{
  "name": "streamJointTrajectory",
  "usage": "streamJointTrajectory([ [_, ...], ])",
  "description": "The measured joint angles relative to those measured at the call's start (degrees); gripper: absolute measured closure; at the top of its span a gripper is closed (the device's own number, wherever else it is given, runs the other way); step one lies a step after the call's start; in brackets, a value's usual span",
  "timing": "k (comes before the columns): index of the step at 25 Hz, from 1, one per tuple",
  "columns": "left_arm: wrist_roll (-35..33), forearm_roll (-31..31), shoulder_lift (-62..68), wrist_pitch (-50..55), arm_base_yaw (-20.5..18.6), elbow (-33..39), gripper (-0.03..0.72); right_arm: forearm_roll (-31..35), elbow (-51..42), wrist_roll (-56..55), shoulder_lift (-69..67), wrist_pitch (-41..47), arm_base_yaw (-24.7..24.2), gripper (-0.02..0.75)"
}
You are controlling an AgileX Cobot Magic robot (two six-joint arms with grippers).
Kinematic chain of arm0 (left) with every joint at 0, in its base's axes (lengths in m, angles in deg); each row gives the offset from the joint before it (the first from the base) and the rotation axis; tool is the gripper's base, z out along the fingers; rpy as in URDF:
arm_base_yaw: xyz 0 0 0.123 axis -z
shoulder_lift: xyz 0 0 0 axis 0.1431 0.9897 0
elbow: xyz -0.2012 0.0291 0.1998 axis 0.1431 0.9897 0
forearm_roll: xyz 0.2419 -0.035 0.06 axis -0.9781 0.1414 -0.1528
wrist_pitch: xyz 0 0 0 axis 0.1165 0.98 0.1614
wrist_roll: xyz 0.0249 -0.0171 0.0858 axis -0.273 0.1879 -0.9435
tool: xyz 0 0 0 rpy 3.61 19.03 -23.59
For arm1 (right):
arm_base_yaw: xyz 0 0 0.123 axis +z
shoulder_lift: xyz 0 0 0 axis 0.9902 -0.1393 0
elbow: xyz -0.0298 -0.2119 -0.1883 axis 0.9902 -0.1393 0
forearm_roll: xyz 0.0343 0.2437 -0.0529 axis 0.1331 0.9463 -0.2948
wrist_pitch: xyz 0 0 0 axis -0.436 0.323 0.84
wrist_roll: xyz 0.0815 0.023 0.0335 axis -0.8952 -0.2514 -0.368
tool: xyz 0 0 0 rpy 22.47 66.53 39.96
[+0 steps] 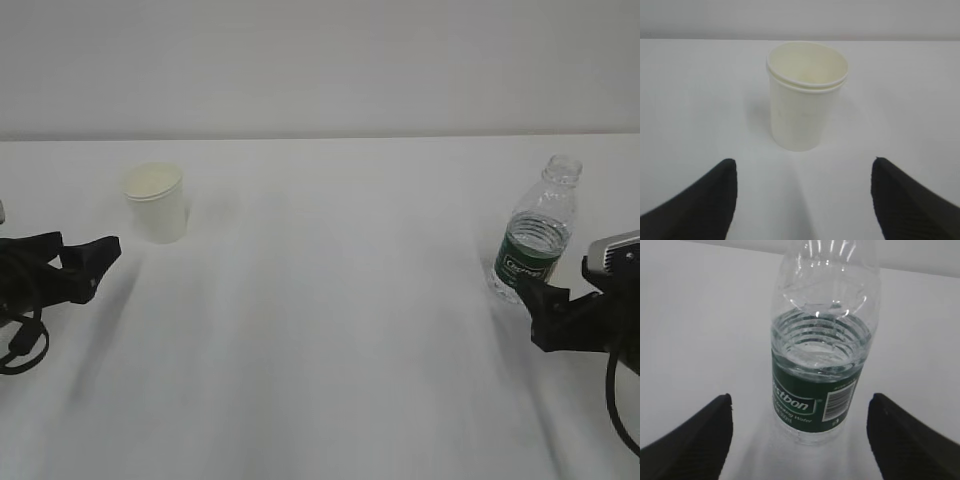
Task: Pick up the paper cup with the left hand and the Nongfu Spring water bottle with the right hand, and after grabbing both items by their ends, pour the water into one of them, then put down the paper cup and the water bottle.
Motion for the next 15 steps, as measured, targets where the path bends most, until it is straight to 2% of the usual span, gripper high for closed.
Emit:
streamJointTrajectory([
  [15,0.0,0.0,0.0,0.0,0.0,0.0,0.095,0.1,6.8,0.0,-6.8,0.0,0.0,0.121],
])
